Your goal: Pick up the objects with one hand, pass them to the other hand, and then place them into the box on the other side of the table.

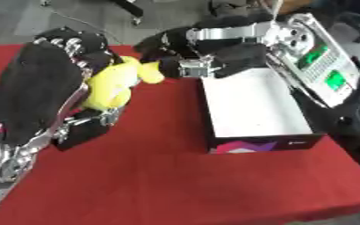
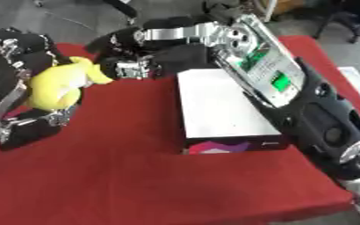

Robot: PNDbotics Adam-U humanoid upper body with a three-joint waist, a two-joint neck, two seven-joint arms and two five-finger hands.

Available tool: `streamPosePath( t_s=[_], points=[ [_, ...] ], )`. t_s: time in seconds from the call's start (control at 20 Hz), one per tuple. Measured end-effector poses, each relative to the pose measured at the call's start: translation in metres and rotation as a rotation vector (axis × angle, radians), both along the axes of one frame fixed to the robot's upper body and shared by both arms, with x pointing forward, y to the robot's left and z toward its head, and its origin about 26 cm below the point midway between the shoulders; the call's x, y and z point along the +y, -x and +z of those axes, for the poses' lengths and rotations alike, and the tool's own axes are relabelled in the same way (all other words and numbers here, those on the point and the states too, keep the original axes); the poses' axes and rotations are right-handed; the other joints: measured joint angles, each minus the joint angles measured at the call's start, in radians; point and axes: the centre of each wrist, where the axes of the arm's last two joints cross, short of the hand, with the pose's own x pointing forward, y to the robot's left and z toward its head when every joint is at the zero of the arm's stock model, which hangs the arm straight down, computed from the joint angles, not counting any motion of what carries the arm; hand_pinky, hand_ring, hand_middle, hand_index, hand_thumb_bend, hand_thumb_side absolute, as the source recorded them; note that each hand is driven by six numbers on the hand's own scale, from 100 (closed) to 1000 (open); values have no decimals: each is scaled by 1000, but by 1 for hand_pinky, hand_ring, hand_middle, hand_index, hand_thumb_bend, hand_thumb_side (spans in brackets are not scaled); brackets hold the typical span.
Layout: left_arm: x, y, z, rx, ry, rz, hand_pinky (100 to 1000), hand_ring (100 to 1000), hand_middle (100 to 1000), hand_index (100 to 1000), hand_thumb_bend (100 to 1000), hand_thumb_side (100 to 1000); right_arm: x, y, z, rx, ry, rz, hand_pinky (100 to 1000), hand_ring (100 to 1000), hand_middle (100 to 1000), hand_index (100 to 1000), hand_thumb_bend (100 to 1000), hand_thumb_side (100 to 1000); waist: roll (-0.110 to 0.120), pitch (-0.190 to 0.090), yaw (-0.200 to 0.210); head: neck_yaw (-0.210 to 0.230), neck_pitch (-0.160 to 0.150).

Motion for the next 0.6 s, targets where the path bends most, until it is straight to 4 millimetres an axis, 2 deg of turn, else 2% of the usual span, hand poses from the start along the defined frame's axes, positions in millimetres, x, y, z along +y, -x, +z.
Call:
streamPosePath(
  t_s=[0.6],
  points=[
    [-5,3,1,-47,-43,-39,664,558,491,585,100,168,1,0,2,-20,-14,-10,1000,1000,899,1000,100,756,-3,0,7,-9,0]
  ],
)
